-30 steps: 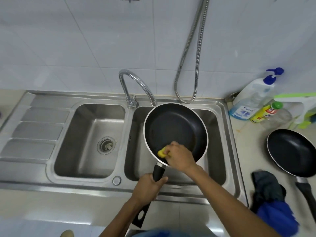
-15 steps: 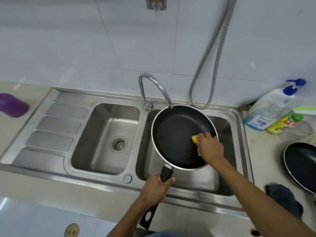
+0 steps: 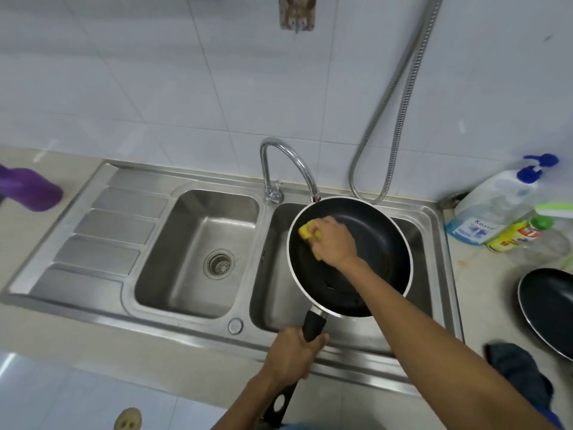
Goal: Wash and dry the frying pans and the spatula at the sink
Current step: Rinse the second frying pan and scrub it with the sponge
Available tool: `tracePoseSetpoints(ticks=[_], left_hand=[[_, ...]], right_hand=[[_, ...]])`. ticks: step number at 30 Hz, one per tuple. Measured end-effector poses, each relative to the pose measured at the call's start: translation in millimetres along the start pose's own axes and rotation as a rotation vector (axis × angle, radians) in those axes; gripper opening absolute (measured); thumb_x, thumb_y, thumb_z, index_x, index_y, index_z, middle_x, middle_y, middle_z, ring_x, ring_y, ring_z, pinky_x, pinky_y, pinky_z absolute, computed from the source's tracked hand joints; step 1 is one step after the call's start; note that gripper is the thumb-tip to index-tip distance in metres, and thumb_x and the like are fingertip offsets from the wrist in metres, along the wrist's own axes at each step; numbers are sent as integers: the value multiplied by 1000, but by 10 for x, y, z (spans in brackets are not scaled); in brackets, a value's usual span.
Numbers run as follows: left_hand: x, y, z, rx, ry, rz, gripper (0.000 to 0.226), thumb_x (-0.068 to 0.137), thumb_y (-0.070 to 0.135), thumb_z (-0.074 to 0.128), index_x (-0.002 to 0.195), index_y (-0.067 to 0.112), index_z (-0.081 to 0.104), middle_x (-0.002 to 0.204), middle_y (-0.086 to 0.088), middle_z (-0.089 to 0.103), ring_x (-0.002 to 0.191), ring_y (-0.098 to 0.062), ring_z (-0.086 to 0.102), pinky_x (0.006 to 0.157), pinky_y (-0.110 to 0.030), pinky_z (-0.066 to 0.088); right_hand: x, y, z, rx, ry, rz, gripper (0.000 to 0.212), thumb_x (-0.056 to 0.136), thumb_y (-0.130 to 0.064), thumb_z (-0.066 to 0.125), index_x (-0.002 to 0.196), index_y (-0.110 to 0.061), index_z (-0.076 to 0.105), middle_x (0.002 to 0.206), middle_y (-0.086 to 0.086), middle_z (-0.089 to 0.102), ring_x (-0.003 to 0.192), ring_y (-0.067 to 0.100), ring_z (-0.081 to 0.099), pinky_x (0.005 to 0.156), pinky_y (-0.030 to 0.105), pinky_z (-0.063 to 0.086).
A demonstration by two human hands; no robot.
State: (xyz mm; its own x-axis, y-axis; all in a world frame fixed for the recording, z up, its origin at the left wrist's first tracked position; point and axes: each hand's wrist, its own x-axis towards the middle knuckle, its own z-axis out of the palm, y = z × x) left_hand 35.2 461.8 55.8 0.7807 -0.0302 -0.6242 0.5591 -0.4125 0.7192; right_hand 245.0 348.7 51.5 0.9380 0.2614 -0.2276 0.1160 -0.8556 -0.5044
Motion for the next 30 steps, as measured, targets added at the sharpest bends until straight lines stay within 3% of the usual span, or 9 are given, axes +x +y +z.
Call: tracePoseSetpoints(ticks=[2,4,7,10,12,14,18,24,30], left_hand=[[23,1,-47,-28,4,-3,42,94,43,67,62,20,49,46,3,52,39,-13,51,45,-23,42],[52,-29,-101,-41,14,-8,43,94,43,67,61,21,51,46,2,53,39,-14,51,48,-24,43],[76,-85,-152,-85,34,-30,42,94,38,69,60,21,52,47,1,51,39,-15,49,47,-26,42],[66,-91,-149,-110,-8,-28,41,96,34,68,63,19,49,45,3,48,37,-13,45,44,-24,40],[58,-45,-119,-150,-18,-46,40,97,31,67,64,17,49,44,2,46,37,-12,44,42,-23,39],[77,20,-76,-190,-16,-79,41,97,30,67,64,16,49,44,1,46,37,-12,43,43,-23,40],[158,89,-83,-212,-17,-111,40,99,31,64,65,16,50,46,0,46,37,-13,43,44,-22,40],[224,19,-90,-169,-38,-154,37,97,30,65,66,16,52,46,2,48,38,-12,44,46,-23,40],[233,30,8,-191,-55,-205,39,98,27,64,63,17,51,46,2,44,37,-12,41,42,-20,37]], right_hand=[[-286,-27,44,-28,-190,-180,19,82,-22,65,98,-31,66,118,-1,58,105,33,61,86,40,51],[-627,117,53,-115,-321,-244,15,82,-28,62,97,-30,62,113,-5,57,104,29,62,83,40,52],[-795,532,-227,-337,-427,-64,19,86,-40,58,102,-35,66,116,-9,59,111,22,62,89,37,49],[-647,741,-569,-415,-655,90,39,82,-59,65,112,-34,66,117,-7,63,108,18,61,92,33,49],[-599,695,-622,-383,-748,51,53,73,-66,71,112,-31,66,112,-8,64,102,16,62,92,33,51],[-625,581,-594,-289,-793,-22,52,76,-62,73,114,-27,64,110,-8,63,99,15,61,88,32,51],[-624,523,-463,-3,-689,-112,28,84,-44,75,105,-27,69,100,-13,65,92,9,62,78,23,49],[-727,692,-235,149,-624,-92,17,86,-36,74,101,-30,70,100,-15,66,93,8,63,79,21,50],[-1052,1164,-283,710,-159,257,17,87,-32,76,103,-30,74,101,-8,73,98,12,67,84,30,52]])
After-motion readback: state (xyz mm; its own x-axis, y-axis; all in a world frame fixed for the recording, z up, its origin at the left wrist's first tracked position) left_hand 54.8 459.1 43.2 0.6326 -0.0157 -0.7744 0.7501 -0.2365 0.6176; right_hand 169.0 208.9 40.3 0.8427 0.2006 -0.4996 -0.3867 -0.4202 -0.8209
